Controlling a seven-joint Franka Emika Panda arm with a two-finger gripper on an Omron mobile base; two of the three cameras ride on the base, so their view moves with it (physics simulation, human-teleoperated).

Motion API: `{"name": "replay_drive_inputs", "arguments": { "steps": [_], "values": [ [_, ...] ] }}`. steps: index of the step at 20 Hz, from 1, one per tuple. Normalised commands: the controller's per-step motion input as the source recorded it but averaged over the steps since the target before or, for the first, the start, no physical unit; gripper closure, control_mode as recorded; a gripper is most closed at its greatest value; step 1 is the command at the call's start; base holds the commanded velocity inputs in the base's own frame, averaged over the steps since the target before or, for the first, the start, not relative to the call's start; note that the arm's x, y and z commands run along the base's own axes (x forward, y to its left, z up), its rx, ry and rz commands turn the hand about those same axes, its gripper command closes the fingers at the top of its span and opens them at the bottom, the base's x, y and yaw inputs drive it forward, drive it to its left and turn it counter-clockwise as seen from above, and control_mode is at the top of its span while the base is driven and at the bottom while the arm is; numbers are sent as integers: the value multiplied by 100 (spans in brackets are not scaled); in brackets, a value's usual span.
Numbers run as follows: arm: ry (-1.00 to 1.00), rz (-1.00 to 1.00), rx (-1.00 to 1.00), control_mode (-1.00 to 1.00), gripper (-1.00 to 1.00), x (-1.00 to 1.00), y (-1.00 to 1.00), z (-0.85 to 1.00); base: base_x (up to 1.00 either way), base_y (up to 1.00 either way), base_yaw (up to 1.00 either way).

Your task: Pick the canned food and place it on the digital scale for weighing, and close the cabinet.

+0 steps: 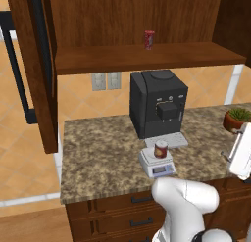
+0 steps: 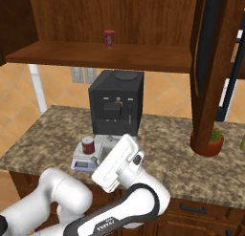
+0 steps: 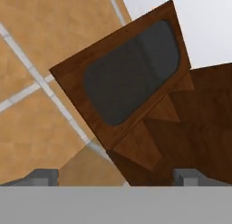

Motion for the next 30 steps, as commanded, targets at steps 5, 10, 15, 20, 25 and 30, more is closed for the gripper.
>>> {"name": "replay_drive_inputs", "arguments": {
  "steps": [5,10,15,20,25,30],
  "values": [
    [-22,-15,9,-100,-100,-77,-45,89,0,0,0],
    [-10,-11,10,-100,-100,-47,-55,39,0,0,0],
    [0,-9,8,-100,-100,-8,-85,34,0,0,0],
    [0,-2,11,-100,-100,-29,-100,21,0,0,0],
    [0,0,10,-100,-100,-24,-99,3,0,0,0],
    [0,0,7,-100,-100,-1,-98,16,0,0,0]
  ]
}}
